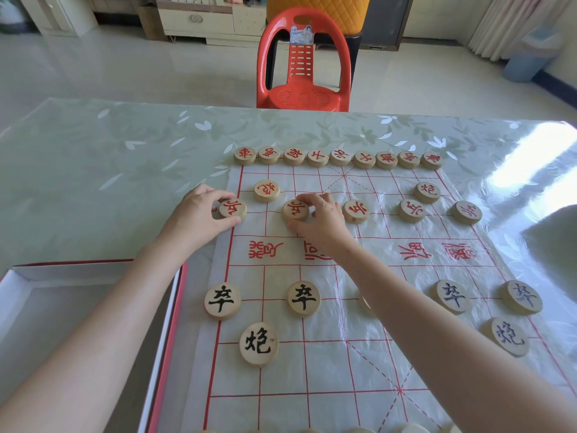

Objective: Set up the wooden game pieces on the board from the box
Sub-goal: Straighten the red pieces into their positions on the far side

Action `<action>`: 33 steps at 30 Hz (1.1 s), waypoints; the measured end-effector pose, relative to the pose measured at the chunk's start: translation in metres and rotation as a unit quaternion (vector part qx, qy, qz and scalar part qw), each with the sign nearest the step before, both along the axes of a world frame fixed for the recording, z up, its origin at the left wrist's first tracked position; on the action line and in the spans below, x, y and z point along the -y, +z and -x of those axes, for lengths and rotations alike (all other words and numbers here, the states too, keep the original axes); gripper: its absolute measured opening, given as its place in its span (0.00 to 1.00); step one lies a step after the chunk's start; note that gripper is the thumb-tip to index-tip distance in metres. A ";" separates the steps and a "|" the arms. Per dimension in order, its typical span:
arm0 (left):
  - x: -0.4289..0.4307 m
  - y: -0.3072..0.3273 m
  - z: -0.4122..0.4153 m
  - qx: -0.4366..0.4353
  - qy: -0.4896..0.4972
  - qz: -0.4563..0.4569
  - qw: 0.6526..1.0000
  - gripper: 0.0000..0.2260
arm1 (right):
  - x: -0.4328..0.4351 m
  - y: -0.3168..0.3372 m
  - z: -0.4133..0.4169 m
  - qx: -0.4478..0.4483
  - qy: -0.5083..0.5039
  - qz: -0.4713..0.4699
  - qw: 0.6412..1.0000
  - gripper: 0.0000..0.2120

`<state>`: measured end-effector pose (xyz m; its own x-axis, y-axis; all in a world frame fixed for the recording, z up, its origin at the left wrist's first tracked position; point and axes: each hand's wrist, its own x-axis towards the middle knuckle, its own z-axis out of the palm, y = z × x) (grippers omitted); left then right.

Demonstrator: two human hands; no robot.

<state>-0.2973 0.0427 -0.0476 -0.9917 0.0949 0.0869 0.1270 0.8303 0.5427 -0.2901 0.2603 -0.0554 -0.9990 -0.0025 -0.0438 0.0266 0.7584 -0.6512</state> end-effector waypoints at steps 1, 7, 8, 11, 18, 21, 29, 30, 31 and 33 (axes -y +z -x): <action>0.001 0.000 0.000 0.000 0.001 0.000 1.000 0.19 | 0.000 0.000 0.000 0.000 0.000 0.000 1.000 0.26; 0.001 0.000 -0.003 0.013 0.008 0.017 1.000 0.25 | 0.003 0.002 -0.002 0.004 -0.005 -0.006 1.000 0.27; 0.000 0.002 -0.005 0.017 0.012 0.022 1.000 0.28 | 0.005 0.004 -0.003 0.007 -0.006 -0.009 1.000 0.27; -0.012 0.015 -0.007 0.006 0.017 -0.004 1.000 0.28 | 0.005 0.015 -0.008 -0.028 -0.008 -0.002 1.000 0.26; -0.089 0.032 -0.015 -0.005 -0.083 -0.001 0.997 0.15 | -0.064 0.024 -0.033 -0.035 -0.066 0.007 0.997 0.18; -0.124 0.032 -0.014 0.005 -0.103 -0.006 0.995 0.17 | -0.107 0.027 -0.039 -0.018 -0.116 -0.001 0.993 0.18; -0.186 0.026 0.002 0.035 -0.073 -0.016 0.997 0.25 | -0.167 0.029 -0.028 0.030 -0.224 0.047 0.973 0.27; -0.192 0.024 0.004 0.035 -0.061 -0.013 0.997 0.26 | -0.168 0.027 -0.025 0.031 -0.229 0.042 0.972 0.29; -0.196 0.021 0.005 0.031 -0.047 -0.008 0.998 0.26 | -0.168 0.025 -0.022 0.033 -0.234 0.032 0.971 0.30; -0.203 0.017 0.006 0.022 -0.013 -0.002 1.000 0.28 | -0.167 0.022 -0.015 0.031 -0.242 0.006 0.970 0.34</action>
<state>-0.3037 0.2458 -0.0307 -0.9918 0.1203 0.0436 0.1243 0.8246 0.5519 -0.2752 0.4271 -0.0336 -0.8789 0.4648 -0.1072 0.4172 0.6403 -0.6450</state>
